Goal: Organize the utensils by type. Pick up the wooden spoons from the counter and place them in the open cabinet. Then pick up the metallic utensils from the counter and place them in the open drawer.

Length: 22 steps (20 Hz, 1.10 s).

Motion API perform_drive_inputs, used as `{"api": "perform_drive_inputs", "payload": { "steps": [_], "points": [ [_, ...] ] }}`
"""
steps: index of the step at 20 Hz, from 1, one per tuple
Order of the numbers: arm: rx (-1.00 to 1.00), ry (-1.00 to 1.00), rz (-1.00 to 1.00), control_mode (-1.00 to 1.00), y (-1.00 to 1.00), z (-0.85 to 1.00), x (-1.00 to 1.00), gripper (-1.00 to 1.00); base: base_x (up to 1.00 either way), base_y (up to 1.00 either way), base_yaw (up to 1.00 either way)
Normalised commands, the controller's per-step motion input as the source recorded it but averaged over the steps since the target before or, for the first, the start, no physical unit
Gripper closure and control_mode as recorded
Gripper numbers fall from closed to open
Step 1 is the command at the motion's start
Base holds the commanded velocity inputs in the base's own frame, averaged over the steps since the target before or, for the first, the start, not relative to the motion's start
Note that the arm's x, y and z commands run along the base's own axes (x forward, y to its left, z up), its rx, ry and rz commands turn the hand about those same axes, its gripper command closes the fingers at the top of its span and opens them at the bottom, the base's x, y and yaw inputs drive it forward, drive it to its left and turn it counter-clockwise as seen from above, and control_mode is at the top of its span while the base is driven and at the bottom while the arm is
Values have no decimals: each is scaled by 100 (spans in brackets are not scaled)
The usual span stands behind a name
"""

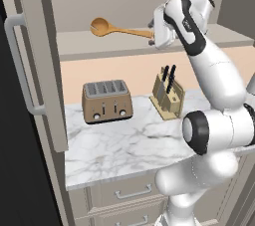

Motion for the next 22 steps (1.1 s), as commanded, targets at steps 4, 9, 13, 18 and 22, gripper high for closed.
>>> {"api": "perform_drive_inputs", "payload": {
  "steps": [4, 9, 13, 18, 22],
  "points": [
    [0, -22, -3, -100, 0, 0, -100, -100, 0, 0, 0],
    [0, -3, -1, -100, 0, 6, -100, -100, 0, 0, 0],
    [0, 1, 0, -100, 0, 17, -99, -100, 0, 0, 0],
    [0, 10, 0, -100, 0, 27, -84, -100, 0, 0, 0],
    [0, 7, 0, -100, 0, 6, -81, -100, 0, 0, 0]
  ]
}}
